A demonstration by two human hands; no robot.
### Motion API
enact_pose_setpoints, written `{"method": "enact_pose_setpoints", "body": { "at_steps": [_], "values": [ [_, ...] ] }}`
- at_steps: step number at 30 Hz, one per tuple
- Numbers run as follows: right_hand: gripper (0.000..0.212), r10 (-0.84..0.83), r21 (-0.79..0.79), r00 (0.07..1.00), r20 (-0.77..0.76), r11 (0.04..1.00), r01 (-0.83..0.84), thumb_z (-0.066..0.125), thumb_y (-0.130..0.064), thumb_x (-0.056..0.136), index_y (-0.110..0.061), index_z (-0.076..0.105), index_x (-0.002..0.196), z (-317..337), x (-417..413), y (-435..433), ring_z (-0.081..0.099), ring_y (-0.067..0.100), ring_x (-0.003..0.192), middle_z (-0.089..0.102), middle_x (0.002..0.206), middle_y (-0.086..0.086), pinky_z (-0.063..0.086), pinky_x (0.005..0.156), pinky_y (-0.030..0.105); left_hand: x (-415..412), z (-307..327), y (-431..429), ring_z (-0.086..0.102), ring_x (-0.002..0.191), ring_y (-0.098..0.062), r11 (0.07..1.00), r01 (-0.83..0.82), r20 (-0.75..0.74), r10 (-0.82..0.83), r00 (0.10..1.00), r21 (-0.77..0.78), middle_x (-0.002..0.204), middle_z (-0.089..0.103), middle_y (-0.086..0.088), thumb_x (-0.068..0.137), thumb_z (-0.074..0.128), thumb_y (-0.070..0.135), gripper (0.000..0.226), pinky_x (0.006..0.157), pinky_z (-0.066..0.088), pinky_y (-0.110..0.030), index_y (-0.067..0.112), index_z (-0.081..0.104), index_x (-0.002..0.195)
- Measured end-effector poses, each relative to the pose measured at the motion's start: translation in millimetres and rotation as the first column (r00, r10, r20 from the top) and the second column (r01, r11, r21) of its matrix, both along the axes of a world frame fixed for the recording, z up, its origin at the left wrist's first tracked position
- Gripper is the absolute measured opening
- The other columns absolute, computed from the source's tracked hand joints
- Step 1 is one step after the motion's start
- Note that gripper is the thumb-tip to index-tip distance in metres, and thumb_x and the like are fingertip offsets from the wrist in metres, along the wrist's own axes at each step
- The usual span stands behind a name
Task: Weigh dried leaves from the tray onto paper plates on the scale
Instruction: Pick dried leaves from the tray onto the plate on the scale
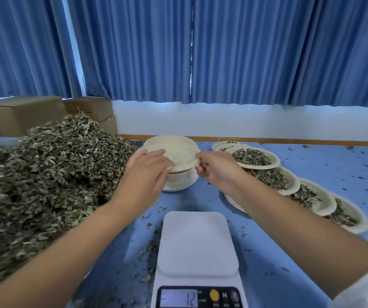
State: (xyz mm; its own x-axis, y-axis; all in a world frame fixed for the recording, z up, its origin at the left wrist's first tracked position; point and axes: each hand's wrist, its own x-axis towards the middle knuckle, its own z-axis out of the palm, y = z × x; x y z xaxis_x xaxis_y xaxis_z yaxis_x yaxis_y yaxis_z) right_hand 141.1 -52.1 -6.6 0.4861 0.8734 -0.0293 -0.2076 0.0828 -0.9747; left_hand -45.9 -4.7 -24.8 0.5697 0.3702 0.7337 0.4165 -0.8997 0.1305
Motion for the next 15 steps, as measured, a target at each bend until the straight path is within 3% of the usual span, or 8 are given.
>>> {"method": "enact_pose_setpoints", "body": {
  "at_steps": [2,4,7,9,11,13,15],
  "values": [
    [0.012,0.044,0.054,0.995,0.094,0.997,-0.049,0.054,-0.003,0.088,-0.003,0.060,0.079,-8.4,-2.5,-25.3,0.042,0.009,0.046,0.046,0.056,0.002,0.044,0.049,0.018,-9.8,-9.0,-23.2,0.052,0.122,-0.014,0.997,0.014,0.145,-0.003,0.989,-0.079,0.105,0.068,0.002,0.095,0.051,0.012,0.021,0.106,0.031,-0.035,0.009,0.070,0.100],
    [0.016,0.075,0.085,0.991,0.114,0.993,-0.085,0.053,-0.005,0.092,0.002,0.067,0.094,-18.4,-1.3,-51.8,0.044,0.008,0.050,0.051,0.063,0.003,0.044,0.051,0.018,-18.2,-16.7,-43.7,0.045,0.124,-0.007,0.980,0.006,0.282,0.051,0.958,-0.197,0.118,0.061,0.003,0.097,0.049,0.018,0.024,0.106,0.033,-0.029,0.009,0.065,0.113],
    [0.018,0.123,0.089,0.989,0.081,0.988,-0.130,0.053,-0.007,0.095,-0.002,0.068,0.102,-36.0,2.7,-87.3,0.048,0.008,0.054,0.056,0.074,0.006,0.046,0.051,0.018,-25.2,-25.7,-66.5,0.038,0.128,-0.003,0.864,0.025,0.413,0.215,0.885,-0.503,0.135,0.042,0.009,0.096,0.052,0.026,0.037,0.102,0.034,-0.021,0.018,0.048,0.132],
    [0.020,0.140,0.089,0.989,0.052,0.985,-0.144,0.053,-0.008,0.096,-0.006,0.068,0.108,-46.6,2.8,-103.4,0.049,0.008,0.055,0.056,0.076,0.007,0.046,0.051,0.018,-24.1,-28.6,-74.2,0.054,0.112,-0.006,0.665,0.164,0.461,0.298,0.836,-0.728,0.123,0.054,0.010,0.095,0.054,0.026,0.037,0.087,0.043,-0.018,0.022,0.047,0.131],
    [0.020,0.157,0.088,0.987,0.034,0.983,-0.160,0.053,-0.008,0.096,-0.008,0.069,0.108,-53.4,1.8,-113.4,0.049,0.009,0.055,0.056,0.076,0.007,0.046,0.051,0.018,-21.5,-30.7,-78.1,0.064,0.086,-0.008,0.453,0.346,0.519,0.345,0.782,-0.822,0.099,0.067,0.005,0.095,0.056,0.022,0.023,0.074,0.050,-0.023,0.019,0.058,0.118],
    [0.020,0.178,0.071,0.984,0.029,0.981,-0.180,0.052,-0.007,0.096,-0.005,0.067,0.110,-56.1,-0.2,-119.5,0.048,0.010,0.056,0.057,0.076,0.008,0.046,0.051,0.018,-21.1,-34.3,-79.3,0.060,0.067,-0.011,0.335,0.433,0.542,0.398,0.740,-0.837,0.080,0.070,-0.002,0.093,0.059,0.017,0.010,0.068,0.049,-0.030,0.017,0.069,0.094],
    [0.022,0.179,0.048,0.983,0.045,0.982,-0.181,0.052,-0.007,0.096,-0.002,0.064,0.114,-58.9,-1.7,-123.1,0.048,0.011,0.054,0.057,0.073,0.008,0.045,0.049,0.018,-21.4,-40.8,-77.8,0.049,0.054,-0.010,0.286,0.438,0.523,0.429,0.737,-0.852,0.065,0.060,-0.004,0.091,0.061,0.015,0.016,0.060,0.043,-0.030,0.014,0.069,0.078]
  ]
}}
